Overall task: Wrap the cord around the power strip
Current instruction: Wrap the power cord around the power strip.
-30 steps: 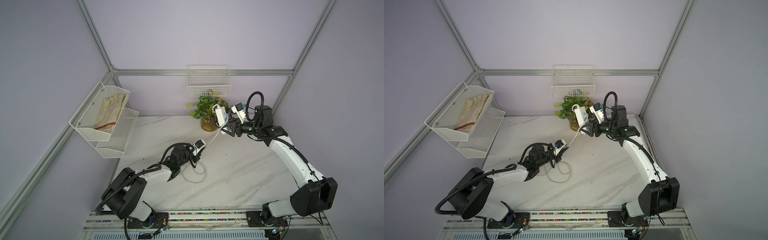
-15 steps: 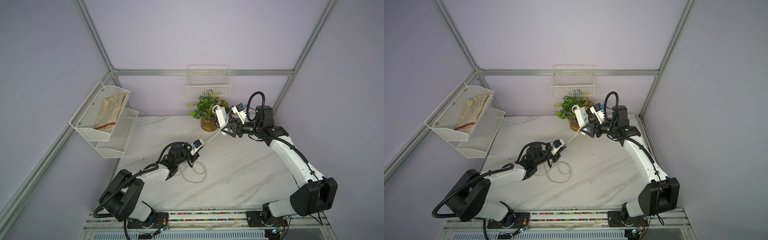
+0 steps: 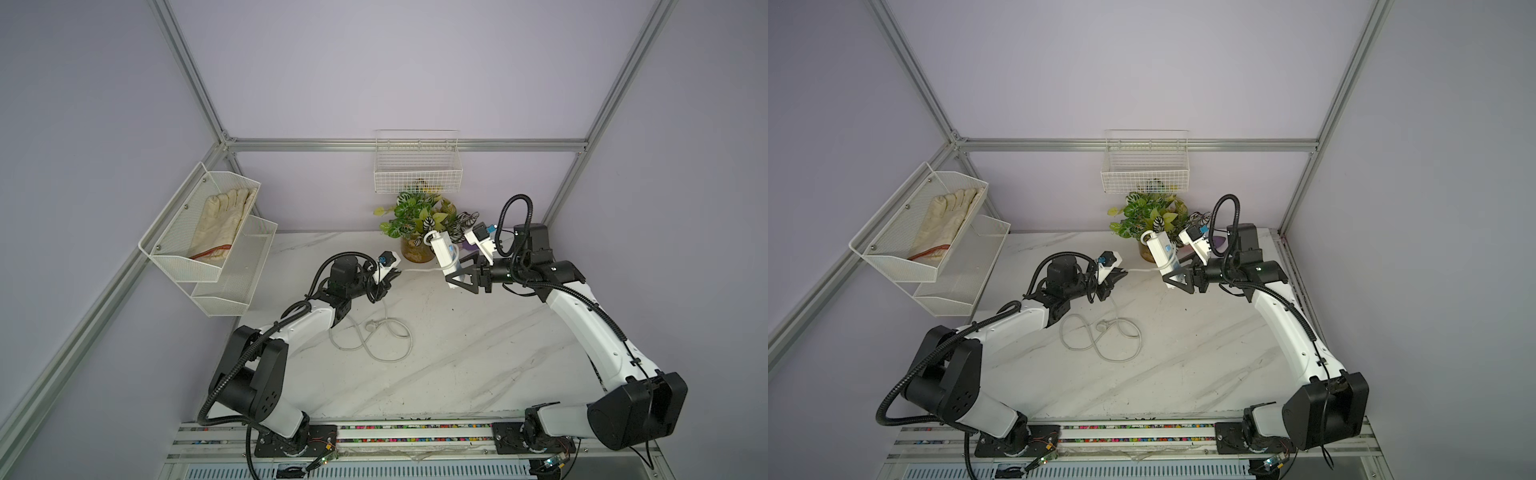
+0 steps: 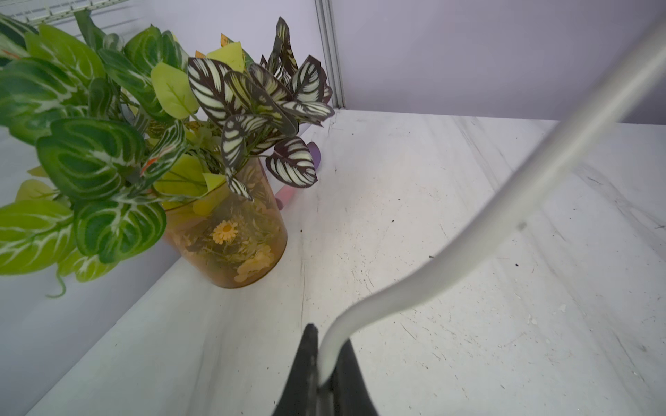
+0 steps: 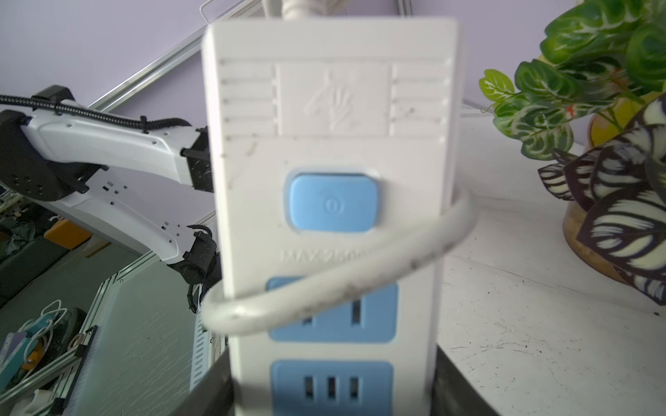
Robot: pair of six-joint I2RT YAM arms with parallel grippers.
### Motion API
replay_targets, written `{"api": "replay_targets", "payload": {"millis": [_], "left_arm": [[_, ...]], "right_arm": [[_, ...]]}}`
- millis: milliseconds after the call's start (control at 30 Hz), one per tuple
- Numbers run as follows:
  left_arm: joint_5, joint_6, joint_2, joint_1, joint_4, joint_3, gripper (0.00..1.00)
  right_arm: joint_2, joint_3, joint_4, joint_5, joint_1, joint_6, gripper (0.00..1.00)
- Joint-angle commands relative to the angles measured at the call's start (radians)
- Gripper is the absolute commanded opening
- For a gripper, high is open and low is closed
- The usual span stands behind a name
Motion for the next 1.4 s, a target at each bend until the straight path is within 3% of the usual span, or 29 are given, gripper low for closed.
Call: {"api": "replay_targets", "payload": {"millis": [0,167,500,1000,1367], "left_arm": [[0.035,0.007,0.075,0.03,-0.086,0.167,0.0],[0.07,0.027,0.15,0.032,-0.166,0.308,0.0],[0.079,0.085,0.168,0.029,-0.27,0.409,0.0],[-0.011,0.271,0.058,0.015,-0.436,0.436,0.0],[-0.128,0.306,0.011,-0.079,-0.49,0.47,0.0]], "right_arm": [[-0.046,-0.04,-0.079,-0.107,0.028,-0.196,0.0],[-0.061,-0.073,-0.175,-0.078,0.093,-0.366,0.0],[0.009,-0.096,-0.274,0.121,0.214,-0.488,0.0],[0.133,-0.027,-0.3,0.525,0.236,-0.336,0.0],[0.277,0.1,-0.343,0.719,0.253,-0.218,0.0]]}}
